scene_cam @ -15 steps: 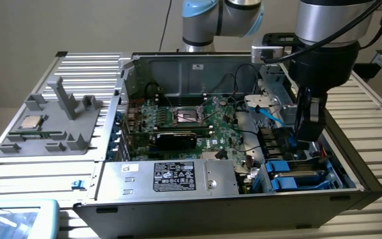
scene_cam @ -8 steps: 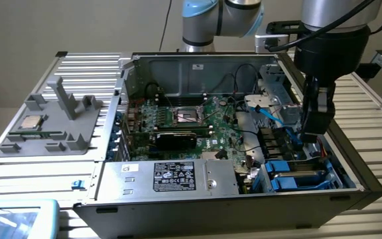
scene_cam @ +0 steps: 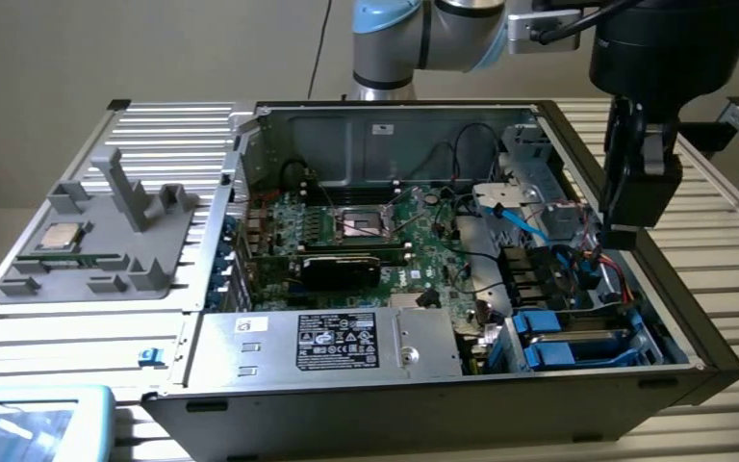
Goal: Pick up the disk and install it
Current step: 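Insert the first disk wire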
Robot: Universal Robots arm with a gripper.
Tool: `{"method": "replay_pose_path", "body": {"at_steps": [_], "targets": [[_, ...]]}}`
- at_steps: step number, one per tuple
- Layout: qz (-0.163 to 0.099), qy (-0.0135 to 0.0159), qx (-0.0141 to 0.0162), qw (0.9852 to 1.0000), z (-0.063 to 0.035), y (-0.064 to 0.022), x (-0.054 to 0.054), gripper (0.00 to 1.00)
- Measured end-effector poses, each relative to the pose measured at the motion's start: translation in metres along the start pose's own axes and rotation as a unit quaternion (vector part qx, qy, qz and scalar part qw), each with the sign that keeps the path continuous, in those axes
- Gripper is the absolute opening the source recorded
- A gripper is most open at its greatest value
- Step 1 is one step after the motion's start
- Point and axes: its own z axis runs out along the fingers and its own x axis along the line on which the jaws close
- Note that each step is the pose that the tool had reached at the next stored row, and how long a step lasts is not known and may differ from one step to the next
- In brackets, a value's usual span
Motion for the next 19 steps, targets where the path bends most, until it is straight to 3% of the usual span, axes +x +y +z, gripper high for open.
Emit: {"method": "replay_pose_path", "body": {"at_steps": [19], "targets": [[0.000, 0.0000, 0.0000, 1.0000, -0.0025, -0.0011, 0.0010, 0.50]]}}
